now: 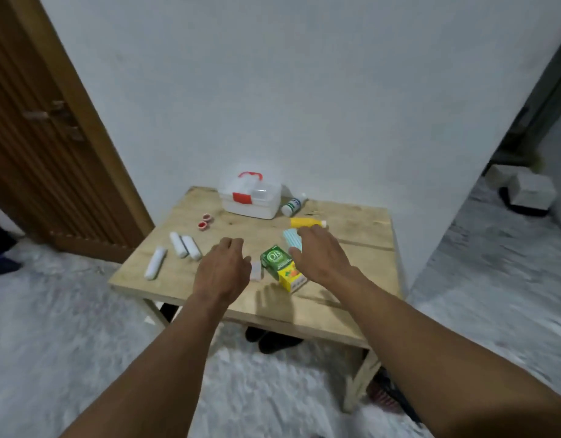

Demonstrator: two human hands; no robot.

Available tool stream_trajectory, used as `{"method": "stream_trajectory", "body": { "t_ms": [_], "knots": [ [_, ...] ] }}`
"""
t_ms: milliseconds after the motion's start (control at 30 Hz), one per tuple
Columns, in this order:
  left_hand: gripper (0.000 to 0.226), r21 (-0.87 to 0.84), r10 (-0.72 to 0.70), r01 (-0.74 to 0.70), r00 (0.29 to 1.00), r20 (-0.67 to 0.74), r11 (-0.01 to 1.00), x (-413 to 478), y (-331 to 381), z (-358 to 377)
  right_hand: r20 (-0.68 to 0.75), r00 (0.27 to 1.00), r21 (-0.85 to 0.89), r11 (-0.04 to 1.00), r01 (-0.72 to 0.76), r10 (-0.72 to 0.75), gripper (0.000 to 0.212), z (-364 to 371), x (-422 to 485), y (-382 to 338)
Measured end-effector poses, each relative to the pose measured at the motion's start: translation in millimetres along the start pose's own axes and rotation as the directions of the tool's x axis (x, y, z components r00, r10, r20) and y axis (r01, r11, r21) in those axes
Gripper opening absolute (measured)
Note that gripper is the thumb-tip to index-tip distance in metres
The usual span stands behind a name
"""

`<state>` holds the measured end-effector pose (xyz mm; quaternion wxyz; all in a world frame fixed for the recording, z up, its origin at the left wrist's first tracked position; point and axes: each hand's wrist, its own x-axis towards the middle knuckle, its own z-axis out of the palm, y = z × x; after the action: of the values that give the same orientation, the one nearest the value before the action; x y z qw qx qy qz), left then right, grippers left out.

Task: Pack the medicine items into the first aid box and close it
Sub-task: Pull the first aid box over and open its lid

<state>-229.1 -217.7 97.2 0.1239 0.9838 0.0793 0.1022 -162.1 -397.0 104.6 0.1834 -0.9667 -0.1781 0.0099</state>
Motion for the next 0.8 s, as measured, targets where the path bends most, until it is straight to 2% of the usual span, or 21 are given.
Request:
{"method": "stream_trajectory", "body": {
  "t_ms": [300,500,700,800],
  "knots": [
    [0.033,-0.007,0.041,-0.040,0.999,0.016,0.999,89,-86,11,0.012,0.999,0.045,0.998,-0.049,0.048,0.040,46,112,-53],
    [0.037,-0.059,0.078,-0.076,0.997,0.030,0.995,189,-129,28,0.073,0.974,0.178,0.959,-0.222,0.212,0.042,90,207,-68],
    [0.042,-0.100,0.111,-0.101,0.989,0.101,0.990,264,-163,46,0.156,0.888,0.314,0.830,-0.460,0.433,0.049,134,259,-87],
    [0.044,-0.151,0.157,-0.137,0.978,0.135,0.979,299,-179,60,0.189,0.823,0.479,0.682,-0.553,0.535,0.043,152,278,-97]
  ]
}}
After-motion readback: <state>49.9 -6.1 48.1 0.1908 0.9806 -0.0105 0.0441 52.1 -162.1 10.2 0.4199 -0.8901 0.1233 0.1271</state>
